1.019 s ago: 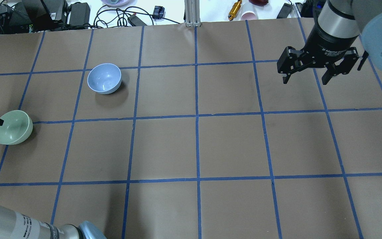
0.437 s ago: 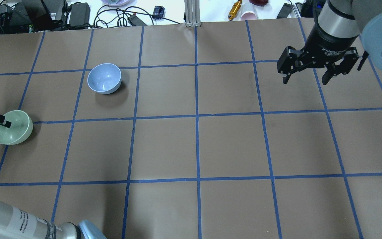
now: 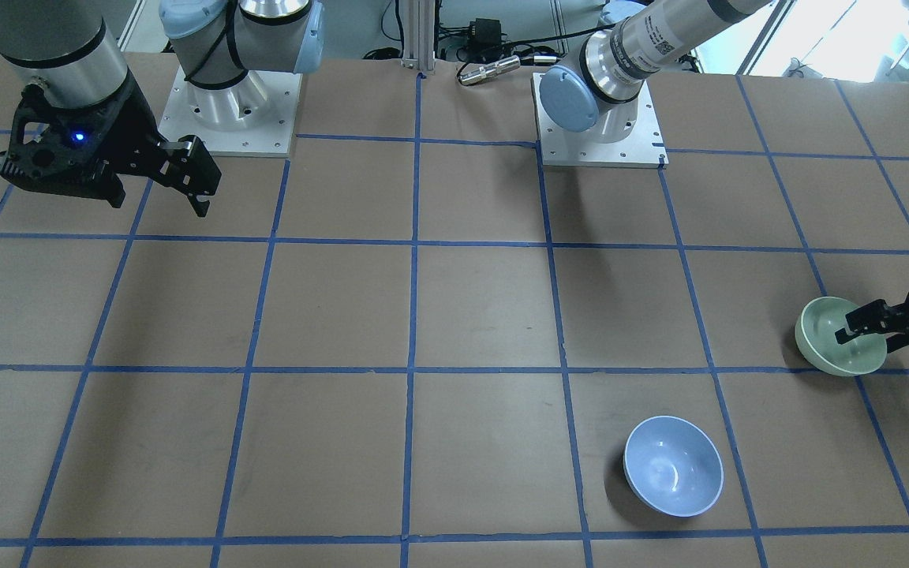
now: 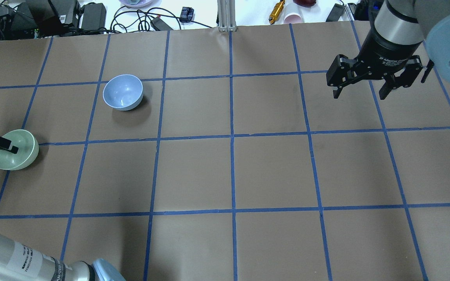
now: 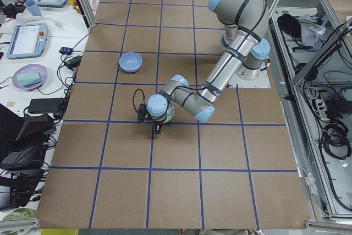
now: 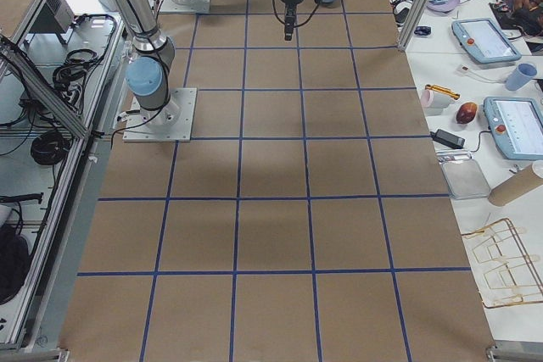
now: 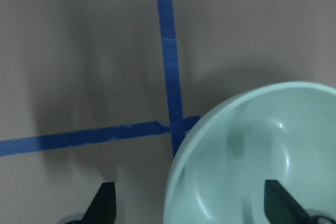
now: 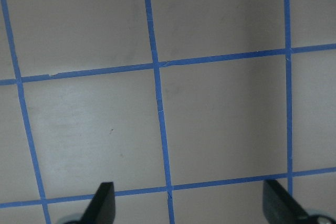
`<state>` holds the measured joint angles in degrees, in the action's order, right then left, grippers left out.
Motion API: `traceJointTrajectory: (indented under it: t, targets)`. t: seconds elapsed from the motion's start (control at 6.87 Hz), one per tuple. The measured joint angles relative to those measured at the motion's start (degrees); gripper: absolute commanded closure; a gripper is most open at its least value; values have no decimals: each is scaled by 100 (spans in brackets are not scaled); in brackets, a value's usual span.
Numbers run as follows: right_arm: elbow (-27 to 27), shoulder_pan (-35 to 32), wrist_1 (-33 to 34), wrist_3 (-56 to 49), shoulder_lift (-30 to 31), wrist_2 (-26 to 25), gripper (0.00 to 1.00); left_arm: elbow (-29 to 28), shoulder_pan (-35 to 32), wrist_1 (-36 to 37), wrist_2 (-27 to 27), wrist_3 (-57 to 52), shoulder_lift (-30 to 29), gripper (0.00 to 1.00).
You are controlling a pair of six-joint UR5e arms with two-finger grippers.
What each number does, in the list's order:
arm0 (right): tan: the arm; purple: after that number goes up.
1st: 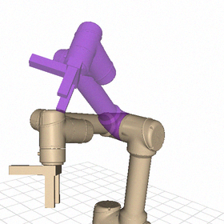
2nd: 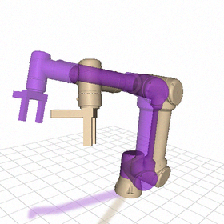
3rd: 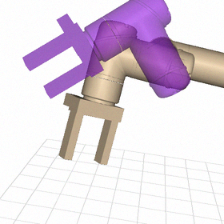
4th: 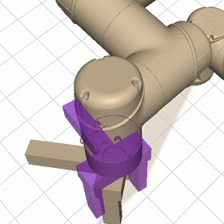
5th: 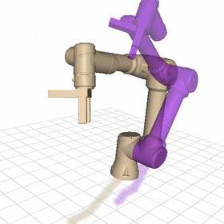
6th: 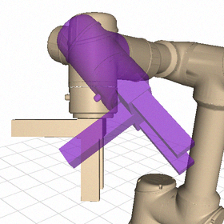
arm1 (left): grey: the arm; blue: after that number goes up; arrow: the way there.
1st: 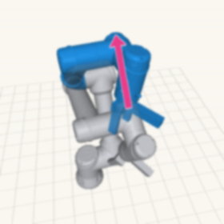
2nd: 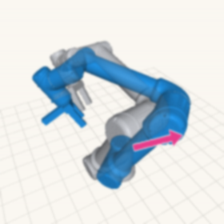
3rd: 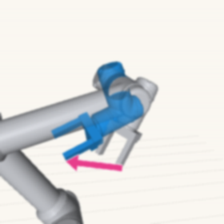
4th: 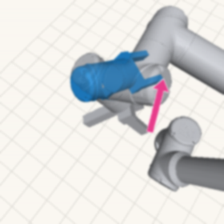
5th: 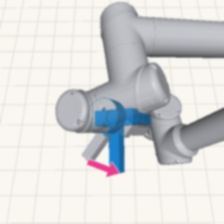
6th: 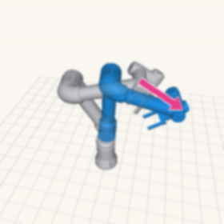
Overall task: Stack green bowl on blue bowl
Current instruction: 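Lower the left gripper and grasp the pale green bowl's rim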
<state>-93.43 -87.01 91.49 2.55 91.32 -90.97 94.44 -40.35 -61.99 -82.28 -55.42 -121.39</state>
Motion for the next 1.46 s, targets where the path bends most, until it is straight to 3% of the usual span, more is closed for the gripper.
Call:
traceJointTrajectory:
  t: [0.58,0.73,0.87,1.02,1.31,1.46]
  targets:
    - [0,0,0,0,0,0,0,31,1,-6,10,-36,-89,3]
    - [0,0,0,0,0,0,0,37,1,-4,3,-34,-111,16]
    - [0,0,0,0,0,0,0,34,0,0,-5,-25,-127,42]
    - [0,0,0,0,0,0,0,34,3,2,-16,-27,-135,61]
    - [0,0,0,0,0,0,0,33,14,3,-32,-58,-119,86]
    - [0,0,0,0,0,0,0,27,15,2,-29,-65,-113,91]
